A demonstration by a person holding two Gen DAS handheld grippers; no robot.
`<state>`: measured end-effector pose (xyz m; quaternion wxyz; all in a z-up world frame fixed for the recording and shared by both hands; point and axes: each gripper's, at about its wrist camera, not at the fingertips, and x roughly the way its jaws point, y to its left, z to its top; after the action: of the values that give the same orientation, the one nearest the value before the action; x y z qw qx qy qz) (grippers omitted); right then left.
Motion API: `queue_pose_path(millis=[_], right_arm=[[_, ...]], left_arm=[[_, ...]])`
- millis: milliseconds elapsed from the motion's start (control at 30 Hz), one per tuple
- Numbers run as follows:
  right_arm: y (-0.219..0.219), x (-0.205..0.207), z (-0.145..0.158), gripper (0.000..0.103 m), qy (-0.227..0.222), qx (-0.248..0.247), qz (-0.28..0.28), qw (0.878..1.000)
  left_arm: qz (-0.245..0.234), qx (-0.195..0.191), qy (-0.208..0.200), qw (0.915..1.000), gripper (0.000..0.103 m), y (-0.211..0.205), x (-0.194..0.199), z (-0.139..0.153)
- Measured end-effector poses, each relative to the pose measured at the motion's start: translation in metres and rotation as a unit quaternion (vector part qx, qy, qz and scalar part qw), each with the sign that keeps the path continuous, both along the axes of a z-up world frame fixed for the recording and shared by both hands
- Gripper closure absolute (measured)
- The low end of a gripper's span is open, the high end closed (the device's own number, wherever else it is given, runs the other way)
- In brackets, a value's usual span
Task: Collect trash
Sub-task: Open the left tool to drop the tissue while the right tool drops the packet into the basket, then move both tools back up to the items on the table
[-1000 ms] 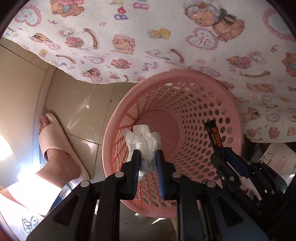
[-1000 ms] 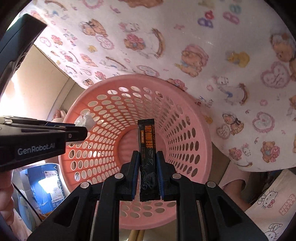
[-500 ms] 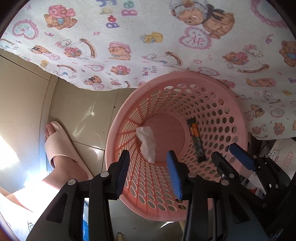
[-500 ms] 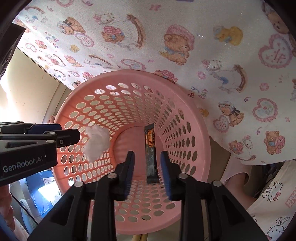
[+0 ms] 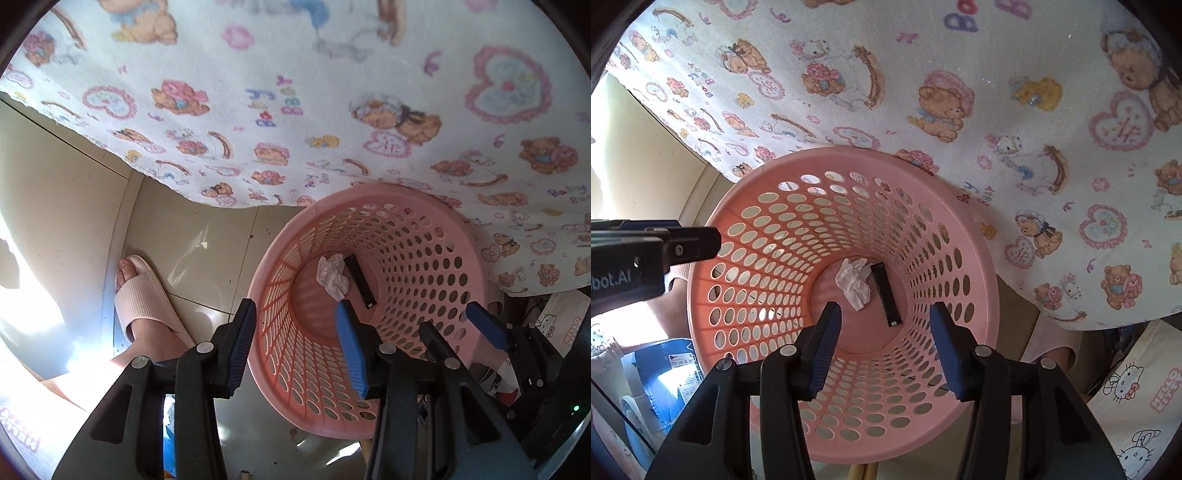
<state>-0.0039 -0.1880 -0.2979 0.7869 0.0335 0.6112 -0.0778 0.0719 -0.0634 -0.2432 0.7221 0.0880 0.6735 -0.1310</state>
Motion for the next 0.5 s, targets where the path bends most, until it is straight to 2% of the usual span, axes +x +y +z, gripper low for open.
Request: queue_pose_path(millis=[100,167,233,267,333,400,500], right_arm=[[0.003,0.001,0.014,0.050,-0.016,-0.012,0.009,1.000],[0.004,0.003,0.030,0.050,-0.039,-0.025,0.013,0.999],[0.007,0.004,0.045,0.043,-0.056,-0.034,0.020,0.998],[0.008,0.004,0.053,0.042,-0.065,-0.035,0.022,0.997],[0.008,0.003,0.068,0.042,-0.080,-0.027,0.017,0.996],[0.006,0.002,0.081,0.042,-0.091,-0.014,0.010,0.996],[0.006,-0.002,0.103,0.042,-0.113,-0.030,0.011,0.993]], left_arm=[[0.014,0.005,-0.053,0.9985,0.056,0.004,0.002,0.030],[0.016,0.012,-0.114,0.9933,0.046,0.006,0.003,0.059],[0.013,0.002,-0.148,0.9889,0.039,0.007,0.002,0.082],[0.015,-0.006,-0.157,0.9874,0.033,0.009,0.002,0.091],[0.025,-0.022,-0.169,0.9850,0.028,0.014,0.002,0.106],[0.038,-0.040,-0.177,0.9826,0.028,0.021,0.002,0.118],[0.050,-0.050,-0.203,0.9766,0.027,0.028,0.002,0.136]])
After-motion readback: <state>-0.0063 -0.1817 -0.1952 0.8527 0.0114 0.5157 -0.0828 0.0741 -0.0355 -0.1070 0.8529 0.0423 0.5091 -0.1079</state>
